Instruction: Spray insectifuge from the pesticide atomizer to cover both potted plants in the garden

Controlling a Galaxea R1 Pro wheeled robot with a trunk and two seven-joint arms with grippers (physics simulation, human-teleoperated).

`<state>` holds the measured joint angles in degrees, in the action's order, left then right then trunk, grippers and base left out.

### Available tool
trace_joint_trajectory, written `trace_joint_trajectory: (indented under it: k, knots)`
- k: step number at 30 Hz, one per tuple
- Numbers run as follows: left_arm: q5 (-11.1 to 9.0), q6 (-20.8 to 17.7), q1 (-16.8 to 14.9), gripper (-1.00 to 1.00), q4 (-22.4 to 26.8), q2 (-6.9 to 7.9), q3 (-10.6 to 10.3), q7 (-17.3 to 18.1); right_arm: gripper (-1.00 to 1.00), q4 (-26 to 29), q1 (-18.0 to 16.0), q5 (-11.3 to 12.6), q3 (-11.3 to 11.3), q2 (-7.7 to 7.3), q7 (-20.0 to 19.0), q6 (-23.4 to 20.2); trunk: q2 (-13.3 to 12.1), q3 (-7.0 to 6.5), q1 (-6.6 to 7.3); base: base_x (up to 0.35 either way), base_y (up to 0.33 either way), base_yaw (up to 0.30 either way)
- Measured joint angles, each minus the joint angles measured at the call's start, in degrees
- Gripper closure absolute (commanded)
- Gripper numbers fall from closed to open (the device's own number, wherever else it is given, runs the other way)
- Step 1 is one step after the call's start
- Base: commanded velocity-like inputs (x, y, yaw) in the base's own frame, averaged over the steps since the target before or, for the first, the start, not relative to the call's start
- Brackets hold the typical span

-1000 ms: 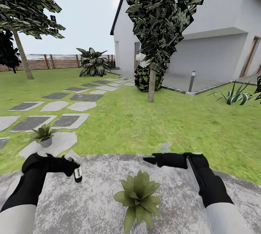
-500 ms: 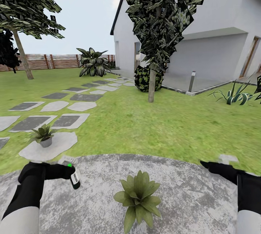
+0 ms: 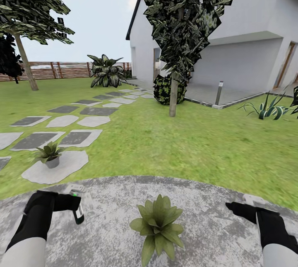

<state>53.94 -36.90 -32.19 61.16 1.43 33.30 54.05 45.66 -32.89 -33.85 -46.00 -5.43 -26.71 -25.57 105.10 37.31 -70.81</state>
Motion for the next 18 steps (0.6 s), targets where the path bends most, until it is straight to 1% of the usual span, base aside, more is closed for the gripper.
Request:
trace_joint_trajectory:
  k: [4, 6, 11, 13, 14, 18]
  knots:
    - [0.0, 0.0, 0.0, 1.00, -1.8, -0.01, -0.2, -0.1, -1.00, -0.2, 0.0, 0.1, 0.0, -0.01, 0.0, 0.0, 0.0, 0.03, 0.00, 0.000, 0.000, -0.122]
    - [0.0, -0.1, 0.0, 1.00, -2.0, -0.01, -0.2, -0.1, -1.00, -0.5, 0.0, 0.1, 0.0, 0.00, 0.0, 0.0, 0.0, 0.09, 0.00, 0.000, 0.000, -0.224]
    - [-0.1, -1.9, 0.0, 1.00, -2.2, -0.01, -0.1, 0.0, -1.00, -1.1, 0.0, 0.1, 0.0, 0.02, 0.0, 0.0, 0.0, 0.30, 0.00, 0.022, 0.000, -0.251]
    - [-0.1, -2.2, 0.0, 1.00, -2.2, -0.01, -0.1, 0.0, -1.00, -1.6, 0.0, 0.1, 0.0, 0.02, 0.0, 0.0, 0.0, 0.38, 0.01, 0.170, 0.000, -0.185]
    - [-0.1, -2.2, 0.0, 1.00, -2.2, -0.01, -0.1, 0.0, -1.00, -2.8, 0.0, 0.1, 0.0, 0.01, 0.0, 0.0, 0.0, 0.40, 0.02, 0.257, 0.000, -0.108]
    - [-0.1, -2.3, 0.0, 1.00, -2.2, 0.00, -0.1, 0.0, -1.00, -4.5, 0.0, 0.1, 0.0, 0.01, 0.1, 0.0, 0.0, 0.44, 0.03, 0.293, 0.000, -0.035]
